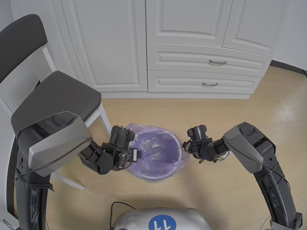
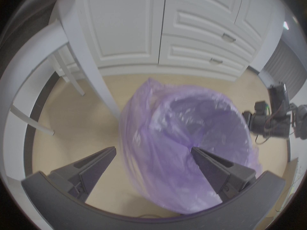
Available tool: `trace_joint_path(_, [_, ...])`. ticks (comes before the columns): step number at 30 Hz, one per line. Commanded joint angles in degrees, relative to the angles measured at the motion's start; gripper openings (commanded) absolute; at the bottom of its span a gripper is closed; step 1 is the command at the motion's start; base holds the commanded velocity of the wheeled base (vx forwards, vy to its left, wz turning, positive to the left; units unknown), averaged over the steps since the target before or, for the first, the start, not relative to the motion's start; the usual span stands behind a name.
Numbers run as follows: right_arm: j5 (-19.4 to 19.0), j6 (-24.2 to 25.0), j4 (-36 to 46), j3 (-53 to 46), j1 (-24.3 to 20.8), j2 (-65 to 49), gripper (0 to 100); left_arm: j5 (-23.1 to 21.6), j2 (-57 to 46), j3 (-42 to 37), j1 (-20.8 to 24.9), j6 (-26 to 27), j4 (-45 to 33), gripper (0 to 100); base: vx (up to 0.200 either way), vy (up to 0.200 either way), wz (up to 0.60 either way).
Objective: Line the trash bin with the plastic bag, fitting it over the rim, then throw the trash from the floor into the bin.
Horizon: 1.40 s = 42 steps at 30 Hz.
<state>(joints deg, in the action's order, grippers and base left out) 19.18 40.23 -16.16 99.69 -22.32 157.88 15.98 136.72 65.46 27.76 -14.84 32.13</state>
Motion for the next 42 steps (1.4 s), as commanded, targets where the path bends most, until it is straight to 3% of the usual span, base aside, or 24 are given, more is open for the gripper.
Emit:
trace_joint_path(1, [0.0, 0.3, 0.1, 0.1, 0.1, -0.2, 100, 0.2, -2.5, 4.0, -1.0, -2.3, -11.7, 100, 0.000, 0.000, 0.00])
trace_joint_path(10, [0.0, 0.3, 0.2, 0.1, 0.1, -0.2, 100, -1.1, -3.1, -2.4, -2.7, 6.0, -14.0, 100, 0.000, 0.000, 0.00])
trace_joint_path(15, [0.0, 0.4, 0.1, 0.1, 0.1, -0.2, 100, -6.2, -2.4, -5.3, -5.1, 12.1, -13.9, 100, 0.000, 0.000, 0.00])
trace_joint_path(22, [0.0, 0.4, 0.1, 0.1, 0.1, -0.2, 100, -7.4, 1.0, -3.3, -8.0, 12.1, -13.2, 100, 0.000, 0.000, 0.00])
trace_joint_path(30, [0.0, 0.4, 0.1, 0.1, 0.1, -0.2, 100, -8.8, -1.4, -7.1, -8.0, 11.7, -0.8, 100, 0.000, 0.000, 0.00])
trace_joint_path(42, [0.4, -0.1, -0.3, -0.1, -0.2, 0.0, 100, -8.8, -0.8, -7.8, -6.8, 10.6, 7.0, 100, 0.000, 0.000, 0.00])
